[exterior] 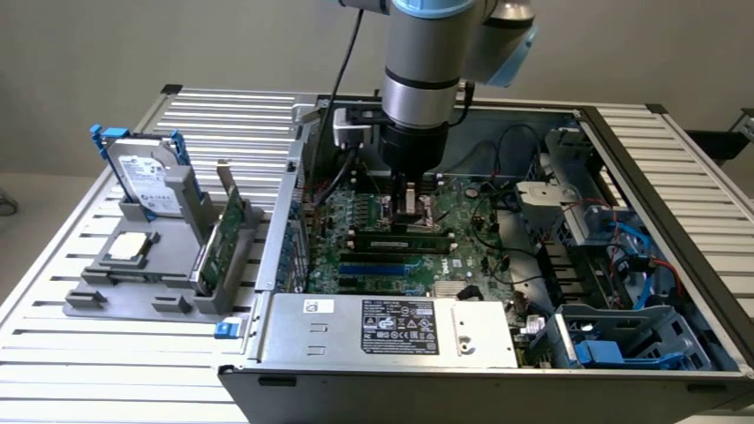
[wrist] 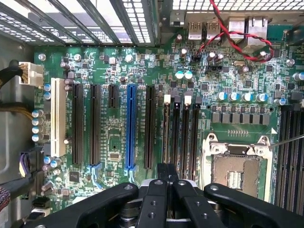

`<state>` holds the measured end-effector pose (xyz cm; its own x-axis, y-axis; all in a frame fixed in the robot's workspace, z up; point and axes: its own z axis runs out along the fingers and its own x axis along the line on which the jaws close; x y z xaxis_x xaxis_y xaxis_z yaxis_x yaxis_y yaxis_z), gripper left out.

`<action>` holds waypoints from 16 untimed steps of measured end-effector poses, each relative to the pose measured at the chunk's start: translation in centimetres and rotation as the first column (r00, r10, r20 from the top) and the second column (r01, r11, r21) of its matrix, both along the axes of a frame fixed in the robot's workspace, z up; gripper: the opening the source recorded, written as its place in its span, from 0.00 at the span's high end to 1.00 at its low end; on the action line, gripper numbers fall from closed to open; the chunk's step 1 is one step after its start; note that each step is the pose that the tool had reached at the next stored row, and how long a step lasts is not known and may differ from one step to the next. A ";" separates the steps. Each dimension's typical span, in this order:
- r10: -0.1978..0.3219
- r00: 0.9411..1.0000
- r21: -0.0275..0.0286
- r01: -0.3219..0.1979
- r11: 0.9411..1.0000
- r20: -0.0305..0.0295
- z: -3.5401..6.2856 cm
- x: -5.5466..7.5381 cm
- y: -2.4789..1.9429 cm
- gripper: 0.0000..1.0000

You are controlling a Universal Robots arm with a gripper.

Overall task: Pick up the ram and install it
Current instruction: 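Press down the ram until it locks into place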

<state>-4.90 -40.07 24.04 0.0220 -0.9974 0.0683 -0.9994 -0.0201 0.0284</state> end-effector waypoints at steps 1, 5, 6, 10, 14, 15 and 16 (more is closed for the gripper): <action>0.000 1.000 0.000 0.000 1.000 -0.002 -0.04 0.0 0.00 0.89; 0.000 1.000 0.000 0.000 1.000 -0.006 -0.23 0.0 0.00 0.89; 0.000 1.000 0.000 0.000 1.000 -0.006 -0.30 0.0 0.00 0.89; 0.000 1.000 0.000 0.000 1.000 -0.008 -0.61 0.0 0.01 0.89; 0.000 1.000 0.000 0.000 1.000 -0.009 -0.92 0.0 0.07 0.89; 0.000 1.000 0.000 0.000 1.000 -0.009 -0.99 0.0 0.08 0.89; 0.000 1.000 0.000 0.000 1.000 -0.010 -1.05 0.0 0.09 0.89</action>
